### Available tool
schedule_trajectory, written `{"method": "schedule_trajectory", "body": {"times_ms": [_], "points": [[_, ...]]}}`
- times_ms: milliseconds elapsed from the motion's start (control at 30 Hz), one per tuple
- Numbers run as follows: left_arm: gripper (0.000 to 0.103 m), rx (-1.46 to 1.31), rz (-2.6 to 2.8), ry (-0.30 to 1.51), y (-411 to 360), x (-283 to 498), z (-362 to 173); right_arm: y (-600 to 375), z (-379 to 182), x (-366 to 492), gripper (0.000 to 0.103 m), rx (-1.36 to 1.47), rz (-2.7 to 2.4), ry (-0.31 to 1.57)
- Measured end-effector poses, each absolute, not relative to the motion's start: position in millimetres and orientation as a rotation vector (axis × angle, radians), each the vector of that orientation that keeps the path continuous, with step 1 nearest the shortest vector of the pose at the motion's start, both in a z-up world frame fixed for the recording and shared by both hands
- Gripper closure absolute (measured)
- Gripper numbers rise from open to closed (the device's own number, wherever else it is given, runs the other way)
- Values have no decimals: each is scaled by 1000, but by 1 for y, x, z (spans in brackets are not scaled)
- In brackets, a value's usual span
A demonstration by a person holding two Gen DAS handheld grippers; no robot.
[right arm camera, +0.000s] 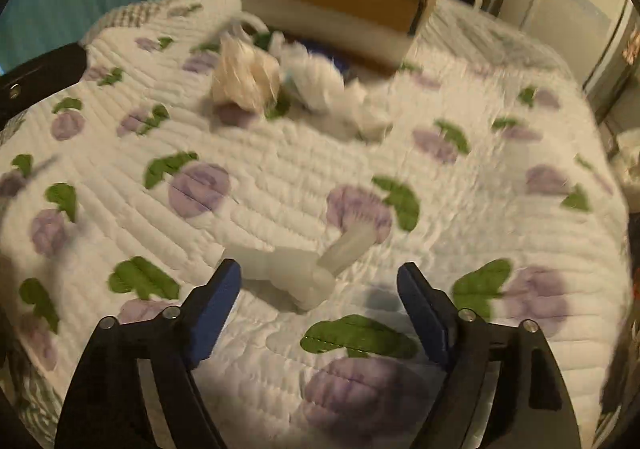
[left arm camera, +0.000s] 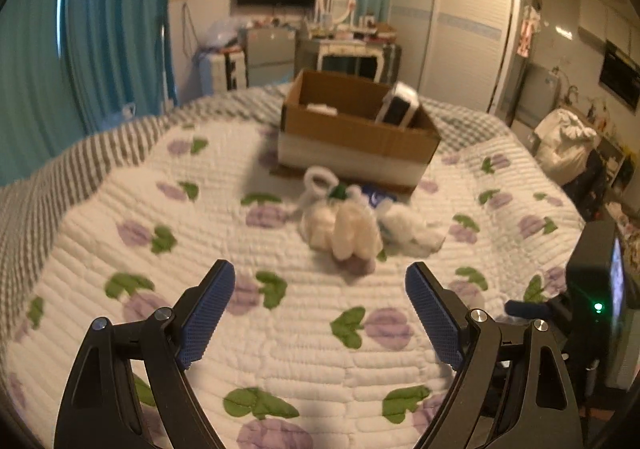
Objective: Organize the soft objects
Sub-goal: 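Move both tools back toward the remaining soft items, then grasp the white crumpled cloth with the right tool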
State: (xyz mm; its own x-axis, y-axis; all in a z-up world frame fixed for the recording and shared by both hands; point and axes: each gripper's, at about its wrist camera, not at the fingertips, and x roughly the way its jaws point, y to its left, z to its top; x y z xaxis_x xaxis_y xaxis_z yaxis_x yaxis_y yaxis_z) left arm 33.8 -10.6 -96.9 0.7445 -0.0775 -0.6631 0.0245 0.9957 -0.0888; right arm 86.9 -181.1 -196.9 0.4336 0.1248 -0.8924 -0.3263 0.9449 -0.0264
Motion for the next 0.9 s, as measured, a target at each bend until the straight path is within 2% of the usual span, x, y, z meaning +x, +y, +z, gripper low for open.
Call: {"method": "schedule_trajectory", "body": {"times_ms": [100,200,333,433,667,900], "points": [[15,-93,-66,754,-9,37,-107,-179,-211,94,27,-163,275,1114],[15,-66,-64,758,-11,36,-111,-176,-216,96,38,-137,284,1124],[15,-63,-66,761,-10,34,-111,-172,-212,89,62,-119,324,1111],[15,-59,-67,758,-11,32,-109,-172,-207,87,70,-109,333,1089],[15,-46,-74,750,-15,38,-98,-180,-163,83,72,-71,362,953],[17,-26,-87,751,-35,72,-88,-192,-110,128,72,-80,332,832]]}}
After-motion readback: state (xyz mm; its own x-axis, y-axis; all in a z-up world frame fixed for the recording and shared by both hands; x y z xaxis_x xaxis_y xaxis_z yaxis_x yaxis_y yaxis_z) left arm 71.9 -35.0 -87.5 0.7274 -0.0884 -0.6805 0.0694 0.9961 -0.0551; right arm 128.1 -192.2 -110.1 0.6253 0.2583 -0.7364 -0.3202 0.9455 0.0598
